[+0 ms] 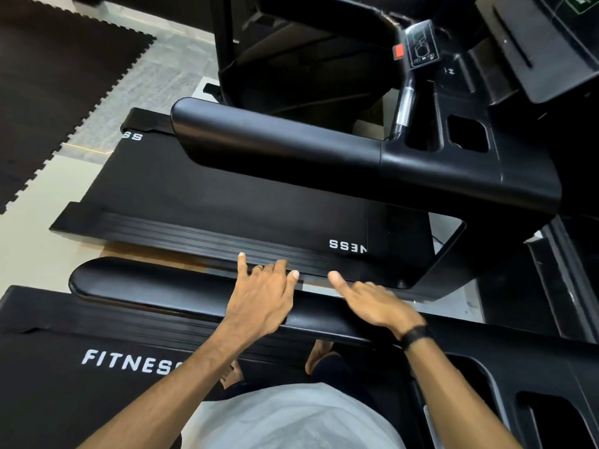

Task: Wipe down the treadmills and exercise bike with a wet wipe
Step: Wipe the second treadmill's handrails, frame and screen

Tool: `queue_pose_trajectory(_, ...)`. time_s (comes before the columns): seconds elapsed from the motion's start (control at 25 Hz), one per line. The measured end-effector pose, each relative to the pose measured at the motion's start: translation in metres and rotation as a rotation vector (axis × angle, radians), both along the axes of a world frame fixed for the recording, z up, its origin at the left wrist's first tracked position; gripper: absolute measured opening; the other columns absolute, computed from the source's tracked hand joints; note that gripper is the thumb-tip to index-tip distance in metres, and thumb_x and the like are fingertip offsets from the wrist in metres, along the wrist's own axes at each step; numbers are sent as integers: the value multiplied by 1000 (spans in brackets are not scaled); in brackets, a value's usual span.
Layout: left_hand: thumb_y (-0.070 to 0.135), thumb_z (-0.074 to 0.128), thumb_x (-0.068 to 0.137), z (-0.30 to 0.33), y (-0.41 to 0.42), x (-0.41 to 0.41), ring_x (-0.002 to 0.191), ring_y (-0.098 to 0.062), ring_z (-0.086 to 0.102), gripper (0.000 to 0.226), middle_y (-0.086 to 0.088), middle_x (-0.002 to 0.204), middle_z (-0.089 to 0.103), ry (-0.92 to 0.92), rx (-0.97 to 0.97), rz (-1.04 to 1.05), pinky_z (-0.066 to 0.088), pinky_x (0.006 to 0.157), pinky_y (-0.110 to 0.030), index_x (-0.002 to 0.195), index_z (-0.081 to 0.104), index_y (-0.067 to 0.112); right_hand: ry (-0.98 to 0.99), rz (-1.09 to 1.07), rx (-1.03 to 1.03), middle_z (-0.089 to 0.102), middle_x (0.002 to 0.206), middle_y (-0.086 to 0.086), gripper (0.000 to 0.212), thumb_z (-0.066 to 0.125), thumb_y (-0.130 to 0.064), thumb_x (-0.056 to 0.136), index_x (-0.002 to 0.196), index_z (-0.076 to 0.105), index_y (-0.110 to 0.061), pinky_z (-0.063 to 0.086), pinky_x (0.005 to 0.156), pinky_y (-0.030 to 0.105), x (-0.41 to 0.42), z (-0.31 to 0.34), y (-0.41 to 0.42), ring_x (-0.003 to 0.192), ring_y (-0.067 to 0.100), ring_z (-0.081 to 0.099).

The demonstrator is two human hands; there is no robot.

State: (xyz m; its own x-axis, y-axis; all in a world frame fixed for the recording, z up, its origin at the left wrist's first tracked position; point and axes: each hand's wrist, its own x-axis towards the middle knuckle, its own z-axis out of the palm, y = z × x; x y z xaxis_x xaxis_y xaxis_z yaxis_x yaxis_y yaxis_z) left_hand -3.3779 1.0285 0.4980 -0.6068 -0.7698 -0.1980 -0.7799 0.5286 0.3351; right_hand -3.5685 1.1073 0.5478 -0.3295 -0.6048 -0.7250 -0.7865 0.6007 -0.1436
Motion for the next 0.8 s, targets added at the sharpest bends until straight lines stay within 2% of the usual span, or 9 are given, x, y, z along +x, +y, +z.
queue_pose_trajectory(0.16, 49, -5, 96, -2, -1, 3, 99, -20, 67, 65, 1, 96, 71, -22, -5, -23, 9, 119, -58, 119, 50, 21, -125, 112, -132, 64, 86, 4, 85, 5, -77, 92, 85, 66, -18, 38, 99, 43, 34, -4, -12, 116, 35, 56)
queue_pose_trajectory(0.24, 47, 3, 102, -1, -1, 4, 100, -20, 67, 59, 0, 96, 71, -15, 24, 1, 7, 120, -56, 121, 51, 20, -131, 133, -222, 71, 108, 0, 80, 5, -73, 94, 119, 66, -28, 36, 102, 42, 28, 9, 9, 124, 32, 53)
queue_pose_trajectory(0.32, 45, 8, 105, 0, 0, 2, 98, -21, 67, 52, 0, 91, 70, -3, 37, 11, 6, 121, -56, 119, 52, 19, -86, 93, -227, 66, 130, 0, 78, 5, -72, 94, 131, 61, -32, 35, 103, 39, 11, 26, 31, 131, 30, 50)
queue_pose_trajectory(0.4, 44, 10, 106, 0, 0, 0, 95, -20, 67, 49, 1, 88, 69, -10, 44, -4, 6, 121, -57, 113, 52, 20, -29, 38, -126, 67, 117, 7, 79, 4, -73, 91, 100, 68, -29, 34, 101, 40, 0, 29, 34, 125, 33, 52)
queue_pose_trajectory(0.52, 44, 14, 106, 2, -3, 0, 100, -21, 66, 42, 0, 92, 69, 6, 74, 7, 6, 121, -57, 111, 49, 20, -31, 17, -62, 64, 114, 22, 72, 5, -74, 94, 65, 47, -23, 38, 102, 43, 9, 9, 4, 119, 34, 55)
queue_pose_trajectory(0.6, 43, 17, 107, 2, -5, 1, 109, -22, 64, 44, -1, 102, 70, 82, 144, 41, 4, 122, -54, 122, 50, 19, -51, 118, -189, 67, 113, 14, 82, 2, -77, 92, 85, 61, -20, 39, 101, 43, 23, -2, 5, 118, 33, 56)
queue_pose_trajectory(0.68, 43, 19, 106, 2, -7, -2, 114, -20, 62, 47, -1, 109, 71, 157, 184, 75, 2, 123, -52, 132, 49, 17, -101, 204, -367, 59, 135, -8, 94, -8, -85, 83, 122, 58, -31, 30, 113, 32, 30, -1, 36, 136, 17, 45)
queue_pose_trajectory(0.72, 43, 20, 106, 1, -7, -5, 115, -20, 62, 49, -1, 110, 71, 180, 192, 79, 2, 123, -51, 134, 49, 16, -89, 238, -386, 38, 156, -15, 103, -12, -87, 79, 147, 43, -32, 14, 121, 24, 29, 3, 58, 149, 6, 25)
queue_pose_trajectory(0.8, 44, 22, 106, 1, -3, -16, 116, -19, 62, 50, 0, 111, 71, 219, 213, 70, 1, 123, -50, 135, 49, 14, 45, 284, -333, -6, 163, -19, 106, -21, -87, 74, 161, 4, -31, -14, 120, 19, 17, 12, 100, 148, -7, -14)
